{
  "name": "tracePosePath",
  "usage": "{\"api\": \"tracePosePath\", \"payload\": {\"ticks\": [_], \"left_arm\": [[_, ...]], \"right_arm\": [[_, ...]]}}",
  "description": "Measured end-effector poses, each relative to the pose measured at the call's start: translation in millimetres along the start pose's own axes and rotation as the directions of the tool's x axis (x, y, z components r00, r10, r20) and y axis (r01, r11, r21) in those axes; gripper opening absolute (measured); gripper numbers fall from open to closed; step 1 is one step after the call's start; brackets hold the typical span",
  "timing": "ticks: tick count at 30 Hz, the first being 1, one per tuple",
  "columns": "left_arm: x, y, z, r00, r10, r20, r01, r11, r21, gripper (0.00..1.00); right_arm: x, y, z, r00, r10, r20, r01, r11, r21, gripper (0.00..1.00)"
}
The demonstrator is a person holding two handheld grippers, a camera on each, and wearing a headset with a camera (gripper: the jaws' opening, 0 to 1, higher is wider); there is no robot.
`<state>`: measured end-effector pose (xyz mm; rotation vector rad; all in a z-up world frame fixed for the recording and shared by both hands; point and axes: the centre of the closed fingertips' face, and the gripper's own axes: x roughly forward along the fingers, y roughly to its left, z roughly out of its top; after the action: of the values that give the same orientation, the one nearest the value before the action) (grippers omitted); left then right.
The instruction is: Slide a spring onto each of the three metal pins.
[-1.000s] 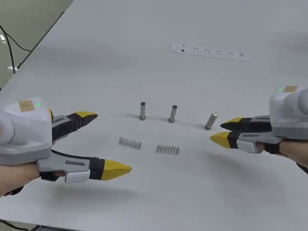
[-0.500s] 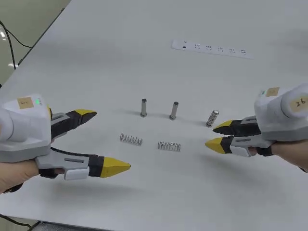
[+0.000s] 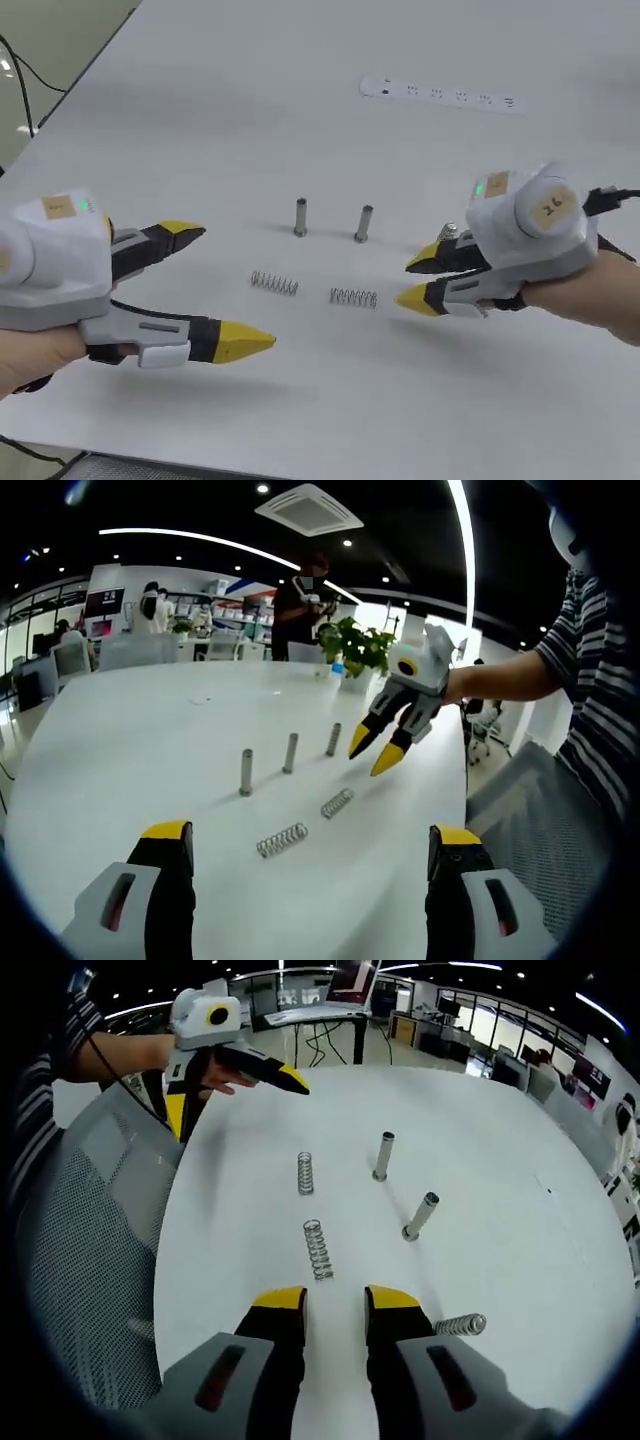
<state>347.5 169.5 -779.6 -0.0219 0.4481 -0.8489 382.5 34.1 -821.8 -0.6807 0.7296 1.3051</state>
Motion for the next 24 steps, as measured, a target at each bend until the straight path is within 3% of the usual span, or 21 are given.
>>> {"api": "tracePosePath", "payload": {"ticks": [5,12,24], "left_arm": [[-0.7,0.5,-0.9,1.0000,0.001,-0.002,-0.001,1.000,-0.002,0.94],[-1.3,-0.4,-2.3,1.0000,0.001,-0.001,-0.001,1.000,-0.005,0.94],[-0.3,-3.4,-2.5,0.9999,-0.010,-0.001,0.010,1.000,-0.005,0.94]], "right_arm": [[13.1,4.3,3.1,0.9980,0.023,-0.059,-0.029,0.995,-0.100,0.20],[27.2,10.1,8.4,0.9940,0.056,-0.094,-0.070,0.985,-0.158,0.18],[46.7,12.1,3.3,0.9859,0.093,-0.139,-0.116,0.979,-0.167,0.14]]}}
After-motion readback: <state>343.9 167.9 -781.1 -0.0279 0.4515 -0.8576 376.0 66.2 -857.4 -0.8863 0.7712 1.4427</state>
